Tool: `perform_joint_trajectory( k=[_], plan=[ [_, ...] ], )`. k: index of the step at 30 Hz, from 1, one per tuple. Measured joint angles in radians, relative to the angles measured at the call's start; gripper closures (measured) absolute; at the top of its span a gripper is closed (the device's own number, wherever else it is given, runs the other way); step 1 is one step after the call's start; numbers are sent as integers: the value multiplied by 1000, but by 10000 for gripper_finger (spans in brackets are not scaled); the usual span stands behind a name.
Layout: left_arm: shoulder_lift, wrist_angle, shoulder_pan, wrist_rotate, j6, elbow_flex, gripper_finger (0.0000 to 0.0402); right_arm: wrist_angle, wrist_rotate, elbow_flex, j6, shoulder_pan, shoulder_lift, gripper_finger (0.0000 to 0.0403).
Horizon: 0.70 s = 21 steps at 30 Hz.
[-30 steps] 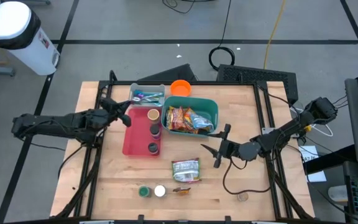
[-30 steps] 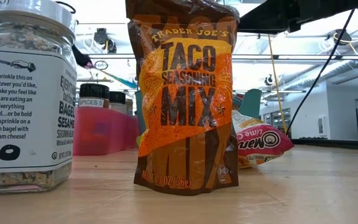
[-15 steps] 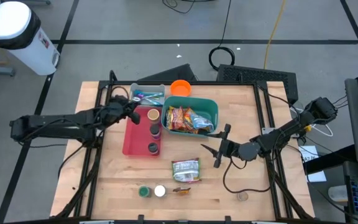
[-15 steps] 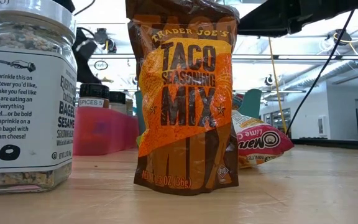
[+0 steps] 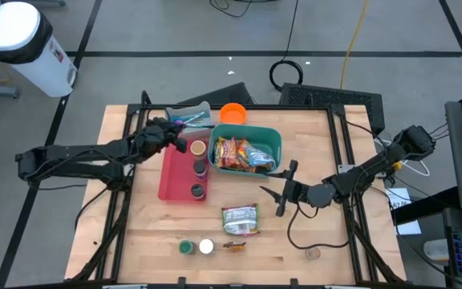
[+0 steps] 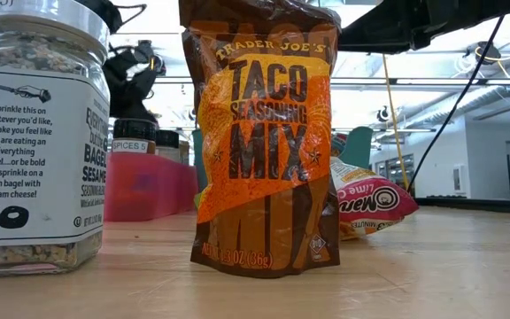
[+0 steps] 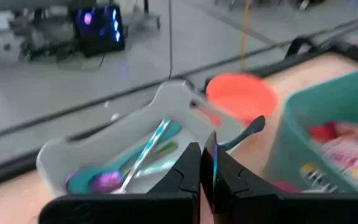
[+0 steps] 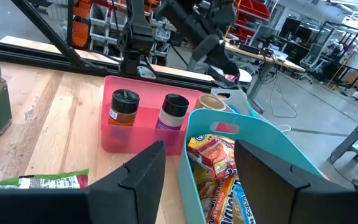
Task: Pick & Place Food Item
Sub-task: Put the violet spoon into the gray bin
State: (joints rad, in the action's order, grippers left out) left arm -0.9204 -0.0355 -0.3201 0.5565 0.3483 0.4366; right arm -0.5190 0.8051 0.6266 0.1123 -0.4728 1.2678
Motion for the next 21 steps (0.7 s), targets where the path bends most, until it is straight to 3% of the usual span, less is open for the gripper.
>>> perform_joint_trajectory(
  k=[2,6,10,14,21],
  plan=[
    [9,-26,21,46,-19,1,396,0,0,0,0,0,0,220],
    [14,7,59,236,-39,1,396,2,0,0,1,0,0,224],
    [10,101,56,266,-7,1,396,2,0,0,2,0,0,223],
    [10,158,28,203,22,1,396,1,0,0,3,0,0,223],
    [10,164,-20,-76,5,1,396,1,0,0,4,0,0,229]
  ],
)
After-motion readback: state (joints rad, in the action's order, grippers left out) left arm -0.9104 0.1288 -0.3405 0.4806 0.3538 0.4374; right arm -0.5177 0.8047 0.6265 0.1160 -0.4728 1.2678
